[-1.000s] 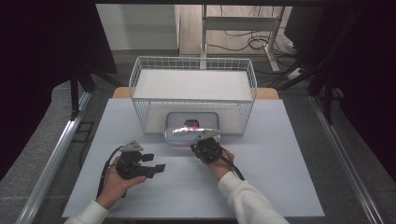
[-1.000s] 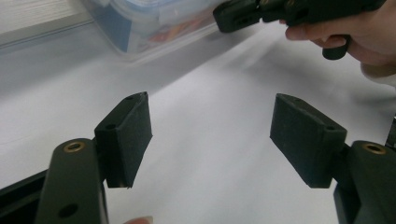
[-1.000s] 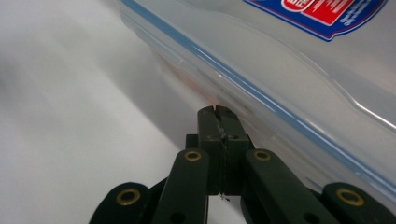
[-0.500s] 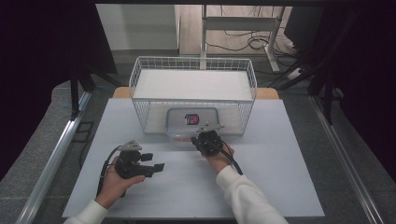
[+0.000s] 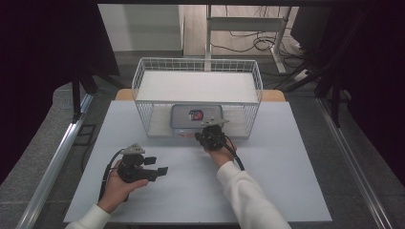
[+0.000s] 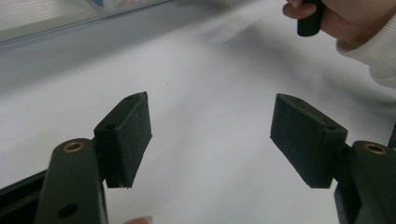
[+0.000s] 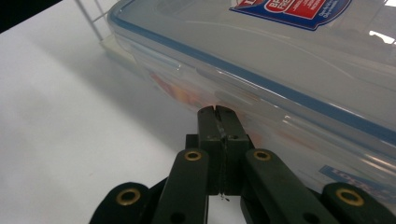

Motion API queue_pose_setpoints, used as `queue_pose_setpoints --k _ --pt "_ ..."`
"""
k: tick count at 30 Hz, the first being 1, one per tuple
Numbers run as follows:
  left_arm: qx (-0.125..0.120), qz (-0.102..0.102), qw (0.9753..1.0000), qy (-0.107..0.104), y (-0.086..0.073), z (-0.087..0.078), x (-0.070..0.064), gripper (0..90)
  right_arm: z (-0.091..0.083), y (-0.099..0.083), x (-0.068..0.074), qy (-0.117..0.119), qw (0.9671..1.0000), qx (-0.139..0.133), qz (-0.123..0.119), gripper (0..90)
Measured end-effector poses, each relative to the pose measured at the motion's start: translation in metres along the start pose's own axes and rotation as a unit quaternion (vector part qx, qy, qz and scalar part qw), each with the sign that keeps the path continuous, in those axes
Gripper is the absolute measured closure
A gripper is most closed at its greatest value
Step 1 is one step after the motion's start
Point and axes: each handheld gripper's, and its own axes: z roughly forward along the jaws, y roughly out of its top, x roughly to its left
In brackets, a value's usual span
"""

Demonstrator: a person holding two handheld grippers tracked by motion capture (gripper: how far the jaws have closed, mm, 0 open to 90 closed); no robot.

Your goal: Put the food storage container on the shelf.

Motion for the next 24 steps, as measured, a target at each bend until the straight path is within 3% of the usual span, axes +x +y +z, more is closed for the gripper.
queue_pose_setpoints --k 9,16,18,24 --pt "-0.001 -0.002 1.0 -0.004 0.0 -0.001 0.002 28.4 0.011 0.013 -0.009 -0.003 0.9999 0.003 0.016 88.9" --pt "-0.002 -0.003 1.0 -0.005 0.0 -0.001 0.005 28.4 0.013 0.012 -0.011 -0.003 0.9997 0.001 0.024 88.9" --pt "-0.002 -0.003 1.0 -0.004 0.0 -0.001 0.005 28.4 0.009 0.012 -0.01 0.004 0.9995 0.0 0.03 88.9" --pt "-0.004 -0.006 1.0 0.001 0.0 0.001 0.005 28.4 -0.015 0.009 -0.003 0.016 0.9999 -0.005 0.001 88.9"
